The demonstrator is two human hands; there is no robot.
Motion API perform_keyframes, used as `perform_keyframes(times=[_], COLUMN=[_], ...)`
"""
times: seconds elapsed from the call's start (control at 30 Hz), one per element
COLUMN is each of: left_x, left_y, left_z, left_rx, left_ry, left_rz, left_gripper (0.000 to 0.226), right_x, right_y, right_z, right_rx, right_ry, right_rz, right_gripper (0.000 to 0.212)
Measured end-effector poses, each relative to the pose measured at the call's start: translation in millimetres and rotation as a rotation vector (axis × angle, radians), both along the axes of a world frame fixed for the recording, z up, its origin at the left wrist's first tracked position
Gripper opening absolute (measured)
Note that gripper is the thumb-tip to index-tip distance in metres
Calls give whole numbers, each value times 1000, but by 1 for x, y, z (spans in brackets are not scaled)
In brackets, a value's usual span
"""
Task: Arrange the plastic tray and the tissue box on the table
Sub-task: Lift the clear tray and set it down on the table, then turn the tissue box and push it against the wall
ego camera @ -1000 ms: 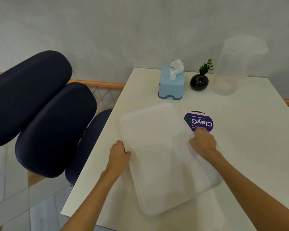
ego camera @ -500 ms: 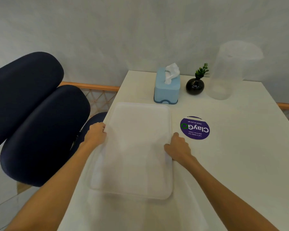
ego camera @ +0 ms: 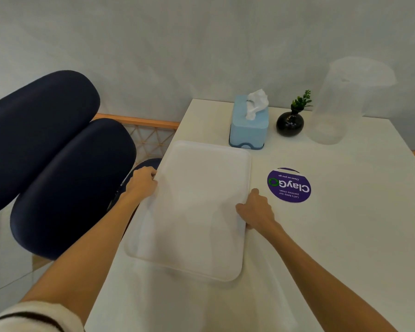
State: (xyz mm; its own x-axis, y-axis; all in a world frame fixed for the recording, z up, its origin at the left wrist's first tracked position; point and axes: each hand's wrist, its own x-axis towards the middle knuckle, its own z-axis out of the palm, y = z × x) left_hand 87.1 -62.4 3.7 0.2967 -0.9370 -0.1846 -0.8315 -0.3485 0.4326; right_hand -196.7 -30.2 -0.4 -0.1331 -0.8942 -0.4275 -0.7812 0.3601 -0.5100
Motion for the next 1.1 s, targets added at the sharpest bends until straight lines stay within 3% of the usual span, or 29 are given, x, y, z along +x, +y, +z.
perform_keyframes(times=[0.2, 0.37, 0.47, 0.67, 0.8, 0.93, 1.1], left_x=[-2, -24, -44, -98, -134, -162, -182], left_y=[-8, -41, -74, -148, -186, -207, -211], left_z=[7, 36, 52, 68, 63, 49, 26], left_rx=[-29, -157, -170, -151, -90, -45, -120], left_ry=[17, 57, 208, 559, 674, 762, 766], left_rz=[-4, -93, -121, -143, -121, -109, -112], left_gripper=[31, 32, 43, 41, 47, 58, 49], right_x=[-15, -38, -48, -55, -51, -46, -45], right_y=[-10, -48, -79, -139, -169, -195, -219], right_z=[6, 26, 38, 45, 38, 30, 20], right_rx=[67, -52, -136, -247, -233, -257, -233], right_ry=[-41, -71, -108, -192, -297, -341, -479], right_rz=[63, 14, -38, -128, -193, -158, -207], right_gripper=[31, 23, 30, 51, 55, 46, 44])
